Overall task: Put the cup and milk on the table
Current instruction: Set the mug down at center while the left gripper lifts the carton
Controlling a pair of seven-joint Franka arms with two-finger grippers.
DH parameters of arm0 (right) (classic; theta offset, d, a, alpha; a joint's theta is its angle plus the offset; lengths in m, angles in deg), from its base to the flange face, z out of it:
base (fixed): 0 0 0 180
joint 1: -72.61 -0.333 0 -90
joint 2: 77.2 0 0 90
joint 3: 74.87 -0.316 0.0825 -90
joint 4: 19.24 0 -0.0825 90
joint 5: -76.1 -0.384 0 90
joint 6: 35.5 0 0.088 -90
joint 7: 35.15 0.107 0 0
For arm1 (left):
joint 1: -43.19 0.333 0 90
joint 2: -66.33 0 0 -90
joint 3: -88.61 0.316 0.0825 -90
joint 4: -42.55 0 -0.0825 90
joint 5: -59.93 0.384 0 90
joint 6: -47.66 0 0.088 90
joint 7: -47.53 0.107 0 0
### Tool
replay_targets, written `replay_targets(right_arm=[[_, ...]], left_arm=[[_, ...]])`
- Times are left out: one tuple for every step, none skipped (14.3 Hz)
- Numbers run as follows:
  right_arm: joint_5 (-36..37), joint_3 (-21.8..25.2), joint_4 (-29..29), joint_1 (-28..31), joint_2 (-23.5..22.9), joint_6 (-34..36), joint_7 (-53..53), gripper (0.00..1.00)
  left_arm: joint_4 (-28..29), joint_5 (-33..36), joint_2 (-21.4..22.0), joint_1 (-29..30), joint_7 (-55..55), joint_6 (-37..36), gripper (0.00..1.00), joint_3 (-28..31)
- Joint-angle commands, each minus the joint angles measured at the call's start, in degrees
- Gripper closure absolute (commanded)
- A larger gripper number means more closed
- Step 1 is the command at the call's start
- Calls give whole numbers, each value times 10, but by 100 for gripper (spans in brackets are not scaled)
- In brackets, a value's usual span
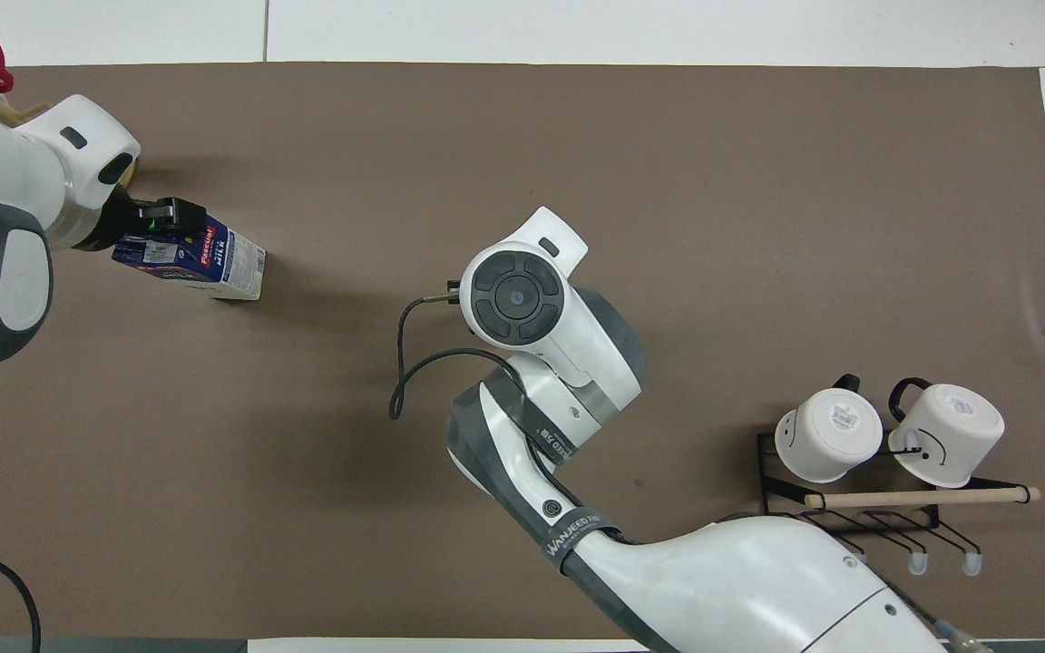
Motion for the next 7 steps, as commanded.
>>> replay_targets(right_arm=[[8, 0, -14, 0, 6, -12, -1, 84], [8, 0, -14, 0, 6, -11, -1, 73], [8, 0, -13, -1, 6, -10, 0, 43], [8, 0, -10, -1, 6, -9, 1, 1], [7, 0, -5, -1, 6, -7, 3, 0], [6, 0, 1, -1, 8, -4, 5, 0], [3, 0, 3, 1, 15, -1, 5, 0]], left_arm=[[19, 12, 12, 1, -10, 19, 77, 1], [18, 12, 11, 1, -9, 19, 96, 1], [16, 12, 11, 0, -9, 19, 100, 1], [12, 11, 13, 0, -9, 18, 100, 1], [2, 11, 13, -4, -10, 9, 100, 2], [-8, 12, 14, -7, -19, 2, 100, 2], [-21, 12, 13, -12, -42, -6, 100, 2]])
